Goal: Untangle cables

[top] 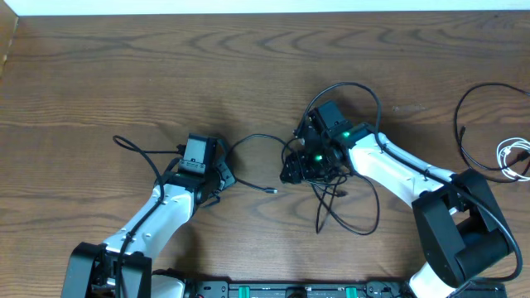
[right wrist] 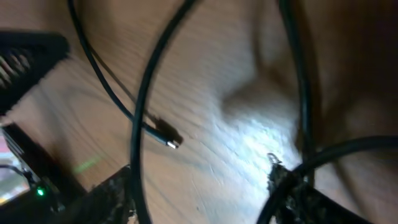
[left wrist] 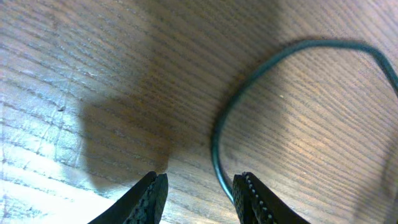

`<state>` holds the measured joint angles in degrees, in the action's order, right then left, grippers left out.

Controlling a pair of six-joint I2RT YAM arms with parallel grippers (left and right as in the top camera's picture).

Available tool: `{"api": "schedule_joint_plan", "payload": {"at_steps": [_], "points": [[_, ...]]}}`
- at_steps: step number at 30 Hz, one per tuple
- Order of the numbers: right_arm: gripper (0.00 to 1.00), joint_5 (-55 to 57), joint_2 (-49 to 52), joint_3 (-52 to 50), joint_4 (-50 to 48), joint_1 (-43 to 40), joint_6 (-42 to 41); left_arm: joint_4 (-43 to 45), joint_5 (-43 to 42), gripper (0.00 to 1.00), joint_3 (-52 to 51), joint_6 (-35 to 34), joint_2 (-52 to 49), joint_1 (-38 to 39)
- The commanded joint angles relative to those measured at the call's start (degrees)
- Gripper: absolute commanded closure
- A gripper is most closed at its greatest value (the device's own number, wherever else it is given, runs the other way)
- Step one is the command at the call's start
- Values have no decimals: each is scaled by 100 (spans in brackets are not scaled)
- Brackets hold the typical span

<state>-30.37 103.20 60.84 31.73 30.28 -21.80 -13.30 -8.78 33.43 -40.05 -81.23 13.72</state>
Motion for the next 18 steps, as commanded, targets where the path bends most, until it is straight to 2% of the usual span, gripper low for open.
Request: {"api": "schedule_joint_plan", "payload": {"at_steps": [1,7,9,11,13,15,18], "points": [[40,-153,-120,-15,-267,74,-199,-35,-107,59,-136,35,-44,15],[45,-26,-120,-15,-979,321,-192,-28,-105,59,-214,35,-44,13],[51,116,-120,-15,-1132,415,-192,-28,-107,59,-216,35,-44,13],[62,286,-120,-15,-1255,533,-192,-31,-109,63,-216,35,-44,15],[68,402,-120,-15,-1346,636,-168,-31,-114,68,-219,35,-44,15],[69,535,-120,-15,-1486,761,-52,-31,-114,76,-221,31,-44,15],[63,883,-120,-15,-1633,951,160,-26,-107,78,-221,-55,-44,13]]}}
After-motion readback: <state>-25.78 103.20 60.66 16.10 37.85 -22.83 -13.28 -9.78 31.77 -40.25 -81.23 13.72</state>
